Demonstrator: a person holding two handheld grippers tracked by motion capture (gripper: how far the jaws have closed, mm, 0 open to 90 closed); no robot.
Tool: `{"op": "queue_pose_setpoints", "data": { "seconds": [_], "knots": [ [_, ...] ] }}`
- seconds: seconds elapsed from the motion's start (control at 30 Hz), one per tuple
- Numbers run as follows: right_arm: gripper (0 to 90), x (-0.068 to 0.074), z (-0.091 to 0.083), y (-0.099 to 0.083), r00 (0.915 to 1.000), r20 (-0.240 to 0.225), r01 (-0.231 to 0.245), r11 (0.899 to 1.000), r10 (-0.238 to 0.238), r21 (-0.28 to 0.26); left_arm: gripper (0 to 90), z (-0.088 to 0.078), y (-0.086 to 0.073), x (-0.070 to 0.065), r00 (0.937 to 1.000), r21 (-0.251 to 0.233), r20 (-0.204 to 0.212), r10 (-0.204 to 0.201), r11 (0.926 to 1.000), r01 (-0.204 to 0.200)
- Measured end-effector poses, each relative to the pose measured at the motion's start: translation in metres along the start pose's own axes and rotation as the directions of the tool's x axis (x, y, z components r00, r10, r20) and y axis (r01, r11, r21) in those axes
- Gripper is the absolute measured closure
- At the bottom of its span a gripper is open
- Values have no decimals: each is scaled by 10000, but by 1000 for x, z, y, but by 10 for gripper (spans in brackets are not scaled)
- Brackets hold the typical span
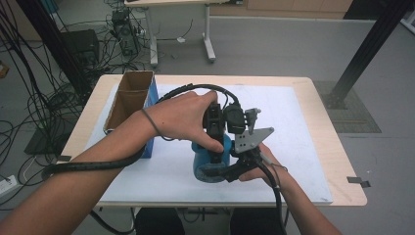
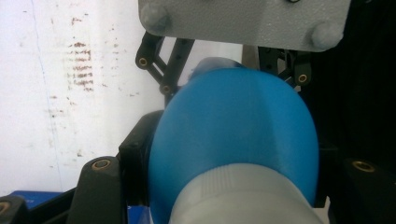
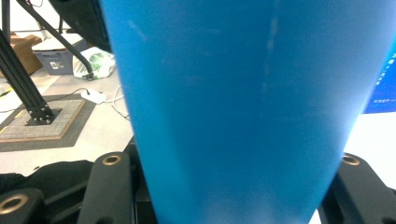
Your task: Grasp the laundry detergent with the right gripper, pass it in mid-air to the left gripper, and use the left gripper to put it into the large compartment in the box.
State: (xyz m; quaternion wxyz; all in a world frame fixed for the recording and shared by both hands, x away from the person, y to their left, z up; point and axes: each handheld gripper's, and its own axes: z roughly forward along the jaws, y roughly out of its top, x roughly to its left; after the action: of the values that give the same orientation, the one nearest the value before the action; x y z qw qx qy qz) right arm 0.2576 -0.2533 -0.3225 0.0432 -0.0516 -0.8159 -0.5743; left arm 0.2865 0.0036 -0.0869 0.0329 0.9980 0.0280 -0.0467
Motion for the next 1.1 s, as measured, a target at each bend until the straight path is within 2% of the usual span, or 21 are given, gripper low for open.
{"op": "queue_pose_setpoints", "data": {
  "seconds": [1.1],
  "knots": [
    [428,-1,0,0,10000,-29,-12,10000,11,-80,376,-2,-1,0,10000,-62,-7,-24,10000,24]
  ]
}}
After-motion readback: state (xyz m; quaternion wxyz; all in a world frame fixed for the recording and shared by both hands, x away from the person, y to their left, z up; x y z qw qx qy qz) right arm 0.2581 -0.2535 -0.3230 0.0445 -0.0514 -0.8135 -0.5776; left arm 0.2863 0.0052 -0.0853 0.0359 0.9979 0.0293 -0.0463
